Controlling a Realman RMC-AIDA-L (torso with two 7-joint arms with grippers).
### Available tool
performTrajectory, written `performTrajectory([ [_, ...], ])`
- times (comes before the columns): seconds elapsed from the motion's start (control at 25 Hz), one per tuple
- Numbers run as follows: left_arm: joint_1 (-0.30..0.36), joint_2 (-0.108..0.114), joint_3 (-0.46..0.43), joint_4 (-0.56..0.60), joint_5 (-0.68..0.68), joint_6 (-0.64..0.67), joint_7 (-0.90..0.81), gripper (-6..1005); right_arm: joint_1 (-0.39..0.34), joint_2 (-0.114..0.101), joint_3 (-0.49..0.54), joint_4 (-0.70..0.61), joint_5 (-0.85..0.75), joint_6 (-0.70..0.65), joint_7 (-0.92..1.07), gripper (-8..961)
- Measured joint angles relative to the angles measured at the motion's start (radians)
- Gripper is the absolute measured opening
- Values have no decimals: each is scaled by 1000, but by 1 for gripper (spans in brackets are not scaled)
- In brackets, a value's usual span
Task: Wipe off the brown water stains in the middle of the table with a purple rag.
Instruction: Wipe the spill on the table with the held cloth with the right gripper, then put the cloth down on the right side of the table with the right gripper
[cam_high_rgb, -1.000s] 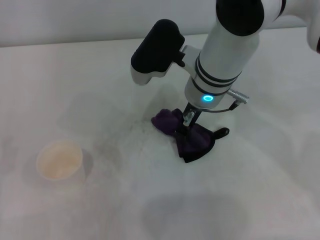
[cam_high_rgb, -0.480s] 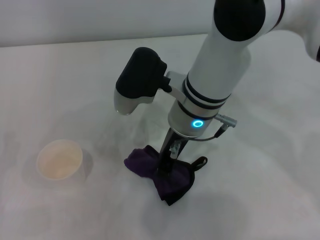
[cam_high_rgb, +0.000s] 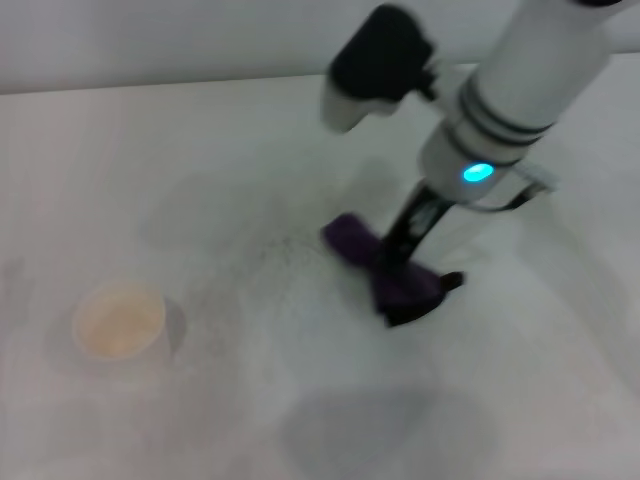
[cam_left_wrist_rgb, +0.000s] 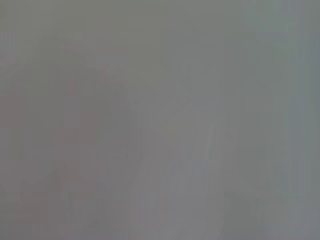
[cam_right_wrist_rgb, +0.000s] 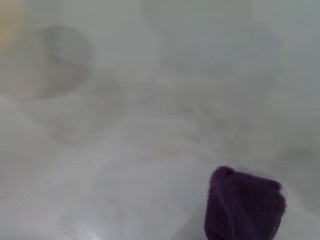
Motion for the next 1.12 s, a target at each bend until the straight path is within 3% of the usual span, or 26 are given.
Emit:
performTrajectory([
  [0.32,-14,1,-12,0,0,-22,0,891,-62,-4,215,-1,-228,54,-10,140],
  [1.12,-76,3,-12,12,-25,-36,-4,891,-127,-8,332,65,-333,-28,-66,151],
])
